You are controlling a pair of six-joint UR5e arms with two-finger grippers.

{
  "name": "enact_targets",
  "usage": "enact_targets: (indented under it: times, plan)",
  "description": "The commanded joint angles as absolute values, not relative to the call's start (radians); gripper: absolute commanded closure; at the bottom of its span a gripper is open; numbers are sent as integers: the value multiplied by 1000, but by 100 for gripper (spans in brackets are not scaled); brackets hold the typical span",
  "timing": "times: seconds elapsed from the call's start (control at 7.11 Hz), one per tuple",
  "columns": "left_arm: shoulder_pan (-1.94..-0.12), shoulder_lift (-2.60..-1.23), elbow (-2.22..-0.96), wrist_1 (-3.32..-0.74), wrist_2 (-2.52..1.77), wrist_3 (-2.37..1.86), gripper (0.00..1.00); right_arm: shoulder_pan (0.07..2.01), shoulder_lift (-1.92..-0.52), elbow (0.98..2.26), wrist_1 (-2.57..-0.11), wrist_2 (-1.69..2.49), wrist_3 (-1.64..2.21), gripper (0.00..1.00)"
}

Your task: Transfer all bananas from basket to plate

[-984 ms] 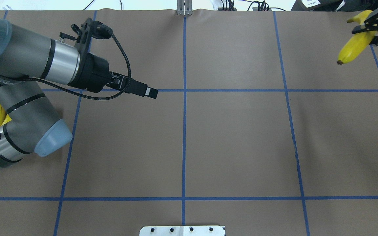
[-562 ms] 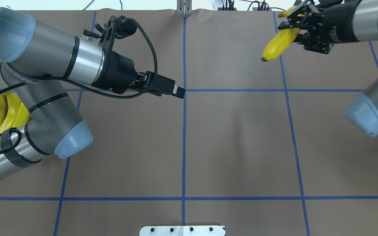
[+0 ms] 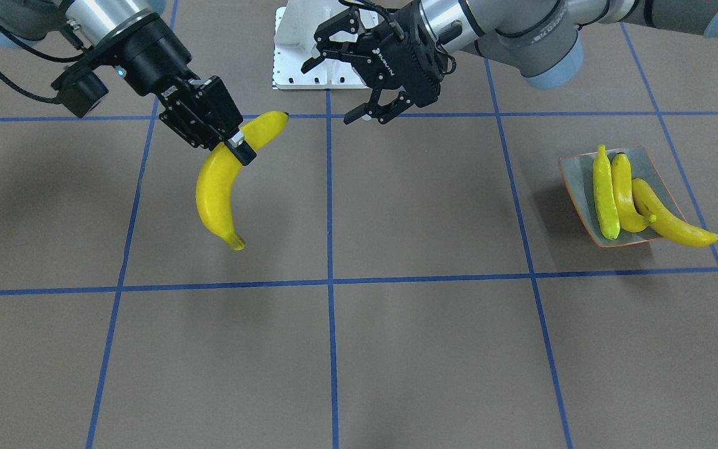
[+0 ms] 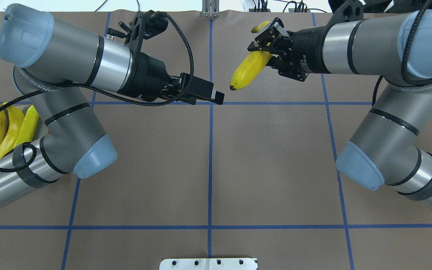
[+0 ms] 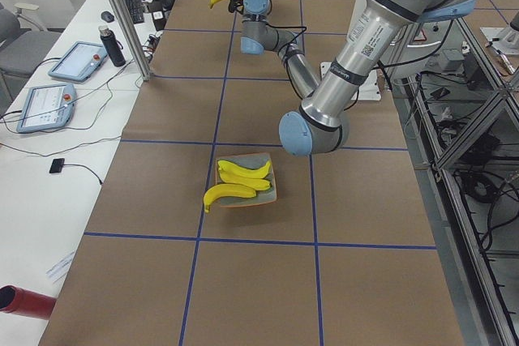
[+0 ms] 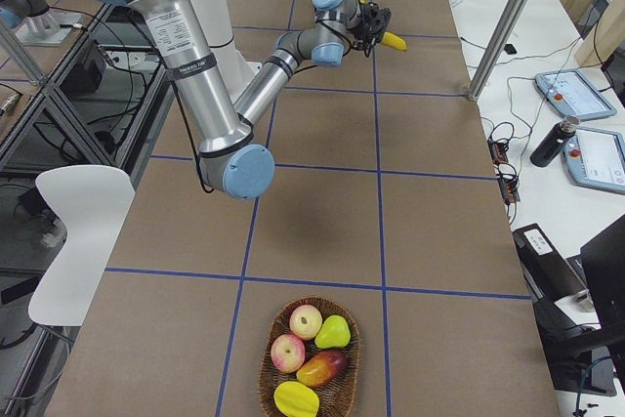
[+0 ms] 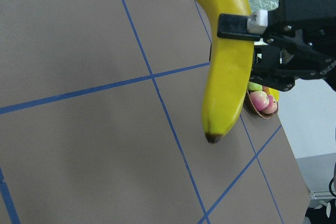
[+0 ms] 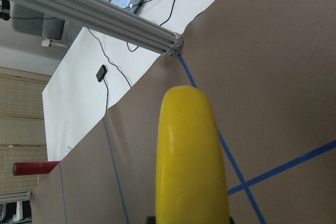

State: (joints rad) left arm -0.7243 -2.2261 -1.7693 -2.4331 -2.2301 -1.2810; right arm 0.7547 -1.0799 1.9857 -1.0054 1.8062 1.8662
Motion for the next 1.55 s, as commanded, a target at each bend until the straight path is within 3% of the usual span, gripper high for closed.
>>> enact_targets:
  times: [0.0, 0.42, 0.56, 0.7, 0.84, 0.98, 1.12, 1.41]
  plan:
    - [-724, -2226, -1769, -2436, -2229, -1287, 0, 680, -988, 2002, -1125, 1735, 1901, 100]
    - [-719, -2226, -1778, -2441, -2229, -1285, 0, 611, -959, 2011, -1183, 1695, 1901, 100]
    - [-721, -2224, -1778, -2442, -2229, -1285, 5, 601, -960, 2013, -1183, 1695, 1901, 100]
    - [-721, -2223, -1778, -2444, -2229, -1284, 33, 595, -962, 2016, -1183, 1695, 1899, 100]
    - [-721, -2223, -1778, -2445, -2229, -1284, 81, 594, -966, 2032, -1183, 1700, 1898, 100]
    - [-721, -2218, -1779, -2447, -2227, -1284, 100, 594, -971, 2043, -1183, 1704, 1894, 100]
    - [-722, -2218, -1779, -2445, -2217, -1284, 100, 594, -971, 2043, -1183, 1692, 1887, 1]
    - [-727, -2214, -1779, -2445, -2214, -1284, 100, 629, -974, 2058, -1186, 1687, 1861, 0]
